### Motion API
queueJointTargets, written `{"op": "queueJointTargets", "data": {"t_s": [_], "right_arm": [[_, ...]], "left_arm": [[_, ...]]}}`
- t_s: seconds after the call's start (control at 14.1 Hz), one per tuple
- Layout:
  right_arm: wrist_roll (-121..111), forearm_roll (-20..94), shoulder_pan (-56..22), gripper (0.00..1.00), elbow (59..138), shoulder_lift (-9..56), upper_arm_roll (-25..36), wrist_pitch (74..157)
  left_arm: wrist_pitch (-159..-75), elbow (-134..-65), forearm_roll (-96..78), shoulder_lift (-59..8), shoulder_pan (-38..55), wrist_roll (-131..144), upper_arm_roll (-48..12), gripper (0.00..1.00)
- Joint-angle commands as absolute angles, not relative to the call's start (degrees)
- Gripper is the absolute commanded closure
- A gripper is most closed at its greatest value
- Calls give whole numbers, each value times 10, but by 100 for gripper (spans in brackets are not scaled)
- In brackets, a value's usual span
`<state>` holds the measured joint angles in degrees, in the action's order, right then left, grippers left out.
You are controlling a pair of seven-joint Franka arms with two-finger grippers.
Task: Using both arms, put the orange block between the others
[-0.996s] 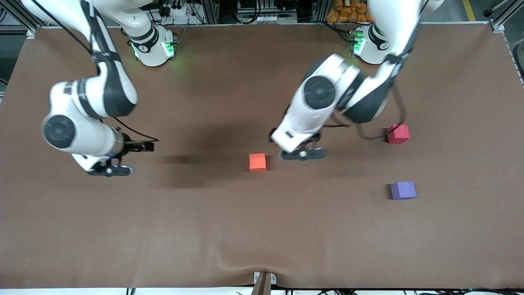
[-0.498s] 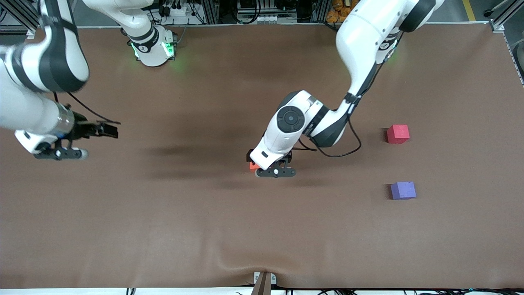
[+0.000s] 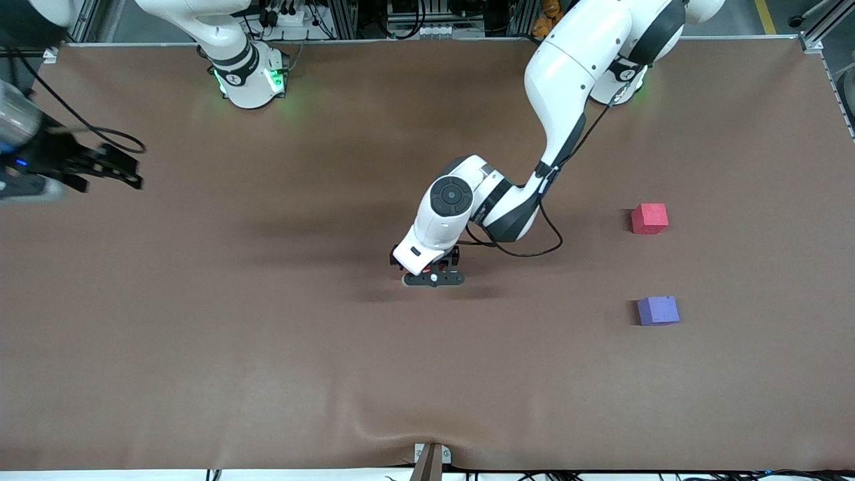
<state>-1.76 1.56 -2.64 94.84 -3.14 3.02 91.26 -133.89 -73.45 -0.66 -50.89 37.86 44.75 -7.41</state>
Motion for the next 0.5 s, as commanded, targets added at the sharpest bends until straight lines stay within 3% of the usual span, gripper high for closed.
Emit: {"op": "queueJointTargets", "data": {"t_s": [0.0, 0.43], "right_arm": [[-27, -9, -14, 0, 858, 1, 24, 854], [9, -10, 6, 0, 828, 3, 13, 825]], "left_arm": [[-1339, -715, -10, -525, 385, 454, -66, 0], [-1351, -715, -11, -539, 392, 456, -67, 0]]}}
